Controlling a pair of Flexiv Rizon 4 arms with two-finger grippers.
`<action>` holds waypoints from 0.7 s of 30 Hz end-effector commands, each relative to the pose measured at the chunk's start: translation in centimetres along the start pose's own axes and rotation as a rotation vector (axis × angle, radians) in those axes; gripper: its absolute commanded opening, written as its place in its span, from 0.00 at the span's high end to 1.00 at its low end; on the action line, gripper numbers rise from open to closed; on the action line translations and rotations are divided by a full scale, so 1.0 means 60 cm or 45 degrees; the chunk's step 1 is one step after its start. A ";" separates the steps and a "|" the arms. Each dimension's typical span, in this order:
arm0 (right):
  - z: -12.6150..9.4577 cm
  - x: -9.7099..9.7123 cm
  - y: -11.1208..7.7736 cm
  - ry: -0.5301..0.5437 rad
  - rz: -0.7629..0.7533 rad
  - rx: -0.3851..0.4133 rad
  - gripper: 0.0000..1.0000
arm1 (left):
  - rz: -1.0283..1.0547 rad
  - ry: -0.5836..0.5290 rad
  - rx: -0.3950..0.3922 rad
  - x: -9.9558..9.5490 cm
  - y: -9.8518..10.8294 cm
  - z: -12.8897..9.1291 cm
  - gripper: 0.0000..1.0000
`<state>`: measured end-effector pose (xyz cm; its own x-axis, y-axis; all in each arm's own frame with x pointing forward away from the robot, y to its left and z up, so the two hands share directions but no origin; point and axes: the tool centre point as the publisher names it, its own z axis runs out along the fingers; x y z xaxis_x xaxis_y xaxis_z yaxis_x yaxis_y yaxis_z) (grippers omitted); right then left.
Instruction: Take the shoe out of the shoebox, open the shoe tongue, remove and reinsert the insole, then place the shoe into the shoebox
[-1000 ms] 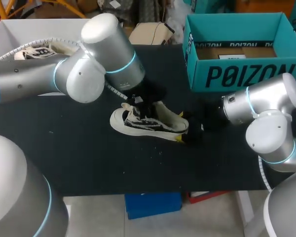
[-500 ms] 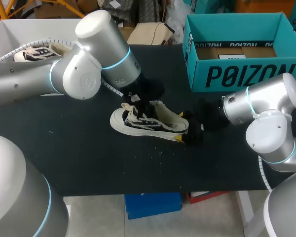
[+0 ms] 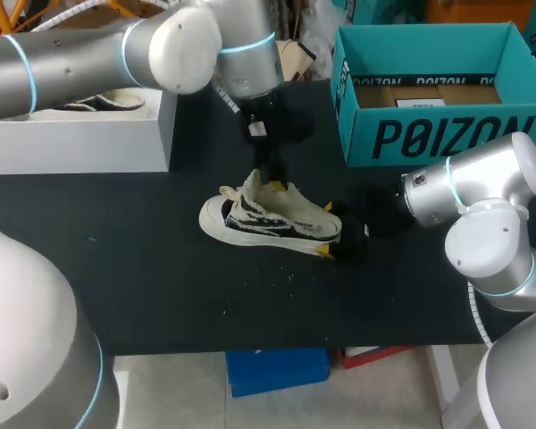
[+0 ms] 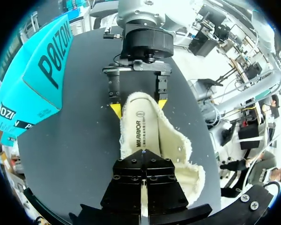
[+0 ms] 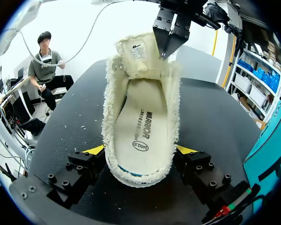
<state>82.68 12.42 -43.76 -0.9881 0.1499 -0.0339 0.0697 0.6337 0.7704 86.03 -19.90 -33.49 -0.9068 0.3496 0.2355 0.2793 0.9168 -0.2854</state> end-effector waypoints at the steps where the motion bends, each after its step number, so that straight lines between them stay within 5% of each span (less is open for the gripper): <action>1: 0.005 0.002 -0.005 0.000 0.002 0.003 1.00 | 0.013 0.316 -0.100 -0.020 -0.016 0.002 1.00; 21: 0.005 0.002 -0.005 0.000 0.002 0.003 1.00 | 0.030 0.202 -0.087 0.036 -0.008 0.032 1.00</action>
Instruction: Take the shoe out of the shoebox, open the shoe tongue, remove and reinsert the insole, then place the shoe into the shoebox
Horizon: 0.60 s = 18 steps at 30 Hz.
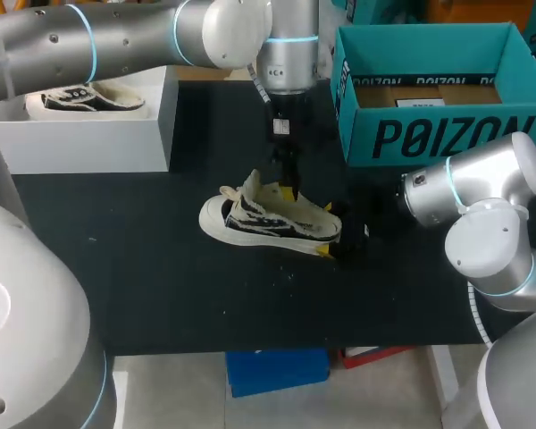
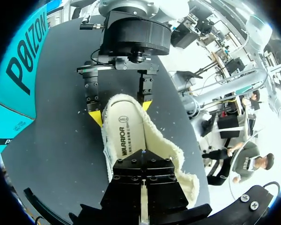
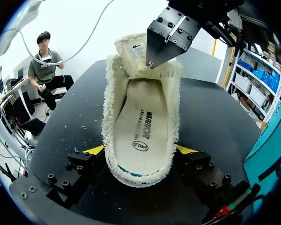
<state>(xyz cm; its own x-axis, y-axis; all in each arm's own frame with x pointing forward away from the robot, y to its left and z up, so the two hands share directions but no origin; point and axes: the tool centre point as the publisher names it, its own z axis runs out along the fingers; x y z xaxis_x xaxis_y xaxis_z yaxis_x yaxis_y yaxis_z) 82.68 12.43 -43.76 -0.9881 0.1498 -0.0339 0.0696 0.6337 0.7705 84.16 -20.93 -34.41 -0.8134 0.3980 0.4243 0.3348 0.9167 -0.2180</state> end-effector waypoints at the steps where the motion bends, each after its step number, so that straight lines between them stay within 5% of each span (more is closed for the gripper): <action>1: 0.005 0.002 -0.005 0.000 0.002 0.003 1.00 | -0.004 -0.072 0.019 0.016 0.011 0.009 1.00; 18: 0.005 0.002 -0.005 0.000 0.002 0.003 1.00 | -0.012 -0.125 -0.032 0.014 0.022 0.017 1.00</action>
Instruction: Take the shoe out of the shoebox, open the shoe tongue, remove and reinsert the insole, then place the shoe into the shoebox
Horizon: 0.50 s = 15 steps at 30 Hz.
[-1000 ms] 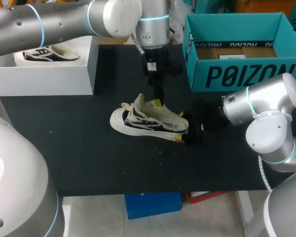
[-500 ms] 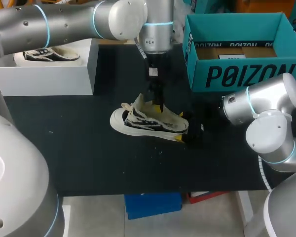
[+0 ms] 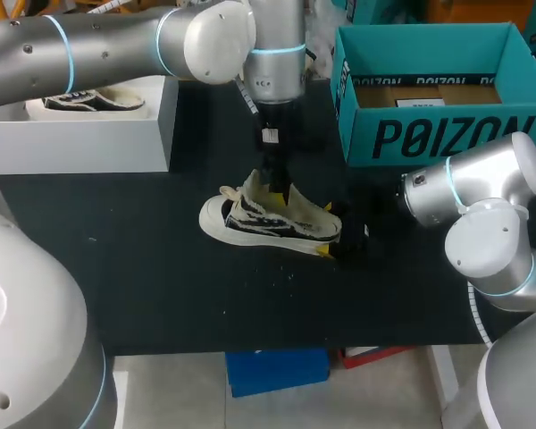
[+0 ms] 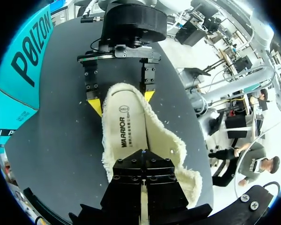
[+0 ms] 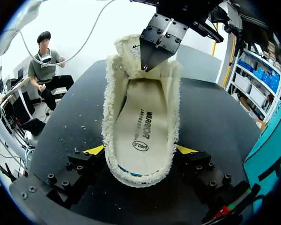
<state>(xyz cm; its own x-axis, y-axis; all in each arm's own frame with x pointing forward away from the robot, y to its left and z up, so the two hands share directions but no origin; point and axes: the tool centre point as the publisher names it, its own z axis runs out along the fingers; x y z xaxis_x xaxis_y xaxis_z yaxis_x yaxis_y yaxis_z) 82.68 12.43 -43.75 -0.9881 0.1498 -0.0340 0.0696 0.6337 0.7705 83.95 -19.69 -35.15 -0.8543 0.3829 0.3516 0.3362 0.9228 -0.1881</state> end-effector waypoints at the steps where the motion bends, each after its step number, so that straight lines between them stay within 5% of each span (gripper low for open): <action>1: 0.005 0.002 -0.006 0.000 0.002 0.003 1.00 | -0.001 -0.018 0.003 0.010 0.004 0.007 1.00; 15: 0.005 0.002 -0.006 0.000 0.002 0.003 1.00 | -0.049 0.017 -0.060 0.028 0.003 0.057 1.00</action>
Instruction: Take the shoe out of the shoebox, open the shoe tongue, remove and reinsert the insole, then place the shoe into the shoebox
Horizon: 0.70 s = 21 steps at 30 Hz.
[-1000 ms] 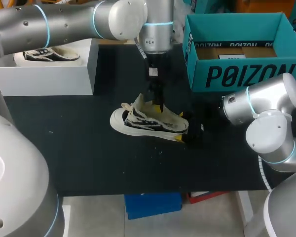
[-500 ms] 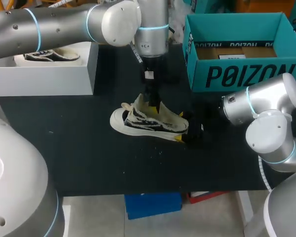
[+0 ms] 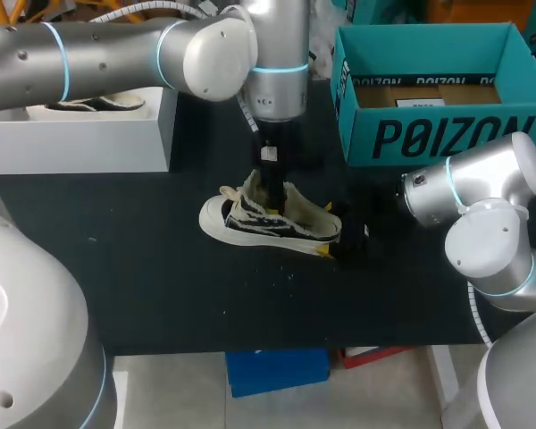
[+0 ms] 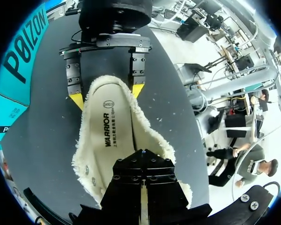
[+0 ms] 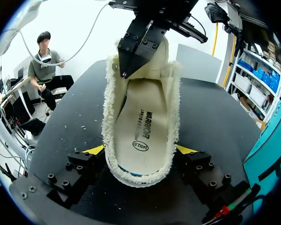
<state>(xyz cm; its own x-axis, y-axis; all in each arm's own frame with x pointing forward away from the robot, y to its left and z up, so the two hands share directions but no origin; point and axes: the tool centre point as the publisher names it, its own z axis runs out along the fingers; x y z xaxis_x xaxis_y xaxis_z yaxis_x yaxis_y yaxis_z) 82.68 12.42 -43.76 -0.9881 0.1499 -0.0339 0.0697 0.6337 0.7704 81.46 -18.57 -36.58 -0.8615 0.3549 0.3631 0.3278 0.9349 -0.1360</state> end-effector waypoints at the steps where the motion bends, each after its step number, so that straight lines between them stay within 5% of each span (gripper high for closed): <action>1: 0.005 0.002 -0.005 0.000 0.002 0.003 1.00 | -0.013 0.009 -0.006 -0.006 -0.007 0.023 1.00; 21: 0.005 0.002 -0.005 0.000 0.002 0.003 1.00 | -0.117 0.045 0.000 -0.008 -0.005 0.081 1.00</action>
<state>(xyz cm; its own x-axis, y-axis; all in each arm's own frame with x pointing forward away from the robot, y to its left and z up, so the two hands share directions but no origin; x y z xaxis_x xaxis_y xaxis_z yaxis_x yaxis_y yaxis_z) 82.65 12.43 -43.78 -0.9882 0.1494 -0.0340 0.0693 0.6340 0.7702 80.28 -19.12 -40.38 -0.8716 0.2684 0.4101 0.2504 0.9632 -0.0983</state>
